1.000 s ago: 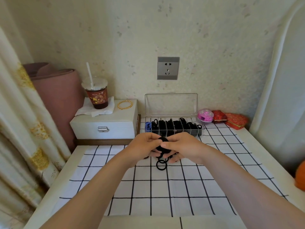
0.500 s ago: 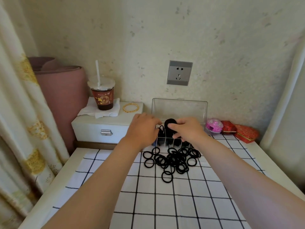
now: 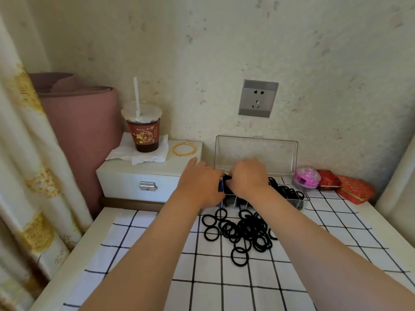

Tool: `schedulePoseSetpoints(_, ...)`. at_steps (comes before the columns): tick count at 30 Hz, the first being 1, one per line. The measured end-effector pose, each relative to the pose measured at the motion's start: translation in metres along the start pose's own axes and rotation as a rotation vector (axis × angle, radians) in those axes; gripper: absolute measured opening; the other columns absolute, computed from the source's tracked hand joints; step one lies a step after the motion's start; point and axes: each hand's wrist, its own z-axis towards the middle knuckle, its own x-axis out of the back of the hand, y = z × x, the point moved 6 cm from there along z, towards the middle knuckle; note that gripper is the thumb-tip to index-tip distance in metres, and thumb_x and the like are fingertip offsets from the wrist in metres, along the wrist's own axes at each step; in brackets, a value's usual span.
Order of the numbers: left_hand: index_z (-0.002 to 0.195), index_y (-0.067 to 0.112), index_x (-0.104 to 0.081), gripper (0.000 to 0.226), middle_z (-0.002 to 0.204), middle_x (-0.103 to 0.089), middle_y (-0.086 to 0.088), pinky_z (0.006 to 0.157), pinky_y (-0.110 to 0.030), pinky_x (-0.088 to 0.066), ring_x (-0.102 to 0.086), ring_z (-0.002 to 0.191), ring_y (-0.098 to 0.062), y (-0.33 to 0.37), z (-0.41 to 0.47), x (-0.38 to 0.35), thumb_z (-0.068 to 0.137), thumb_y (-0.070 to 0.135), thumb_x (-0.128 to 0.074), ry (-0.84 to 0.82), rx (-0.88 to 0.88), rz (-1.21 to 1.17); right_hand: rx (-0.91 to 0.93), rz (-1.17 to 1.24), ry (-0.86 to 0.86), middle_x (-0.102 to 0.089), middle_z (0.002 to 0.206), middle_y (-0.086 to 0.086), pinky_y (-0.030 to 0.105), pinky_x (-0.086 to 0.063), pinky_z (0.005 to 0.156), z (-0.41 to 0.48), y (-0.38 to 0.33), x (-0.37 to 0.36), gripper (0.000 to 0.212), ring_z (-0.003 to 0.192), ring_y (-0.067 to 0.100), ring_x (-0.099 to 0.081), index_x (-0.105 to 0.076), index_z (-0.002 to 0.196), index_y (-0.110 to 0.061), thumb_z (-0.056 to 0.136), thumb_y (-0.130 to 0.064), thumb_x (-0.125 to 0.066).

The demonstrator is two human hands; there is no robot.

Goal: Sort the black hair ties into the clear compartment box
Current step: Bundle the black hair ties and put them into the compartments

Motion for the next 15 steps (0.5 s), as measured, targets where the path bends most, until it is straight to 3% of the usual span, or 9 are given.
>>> schedulePoseSetpoints(3, 0.102, 0.026, -0.062, 0.032, 0.102, -0.067, 0.004, 0.110, -0.037, -0.025, -0.054, 0.105, -0.022, 0.004, 0.000, 0.000, 0.084, 0.050, -0.051, 0.021, -0.010, 0.015, 0.066, -0.031, -0.124, -0.060, 0.109, 0.007, 0.033, -0.036, 0.080, 0.000, -0.006, -0.011, 0.022, 0.112, 0.028, -0.048, -0.068, 0.089, -0.019, 0.089, -0.039, -0.059)
schedulePoseSetpoints(8, 0.107, 0.021, -0.067, 0.031, 0.105, -0.065, -0.001, 0.103, -0.034, -0.029, -0.053, 0.103, -0.023, 0.010, -0.003, -0.001, 0.091, 0.043, -0.051, 0.005, -0.046, 0.176, 0.100, 0.218, -0.343, -0.060, 0.120, 0.010, 0.041, -0.044, 0.097, -0.006, 0.007, -0.002, 0.034, 0.121, 0.033, -0.046, -0.068, 0.115, -0.021, 0.091, -0.040, -0.054)
schedulePoseSetpoints(11, 0.109, 0.024, -0.068, 0.031, 0.108, -0.066, -0.001, 0.107, -0.037, -0.028, -0.054, 0.105, -0.023, 0.012, -0.004, -0.001, 0.093, 0.043, -0.050, -0.018, -0.041, 0.202, 0.138, 0.329, -0.341, -0.057, 0.131, 0.010, 0.043, -0.042, 0.103, -0.017, 0.014, 0.011, 0.040, 0.125, 0.031, -0.050, -0.059, 0.133, -0.017, 0.095, -0.026, -0.053)
schedulePoseSetpoints(15, 0.113, 0.027, -0.068, 0.032, 0.114, -0.064, 0.000, 0.113, -0.041, -0.020, -0.052, 0.112, -0.022, 0.011, -0.005, -0.002, 0.094, 0.044, -0.049, -0.042, -0.027, 0.186, 0.306, 0.240, -0.176, -0.064, 0.123, 0.005, 0.042, -0.040, 0.101, -0.030, 0.009, 0.018, 0.036, 0.118, 0.027, -0.054, -0.066, 0.118, -0.013, 0.090, -0.021, -0.045)
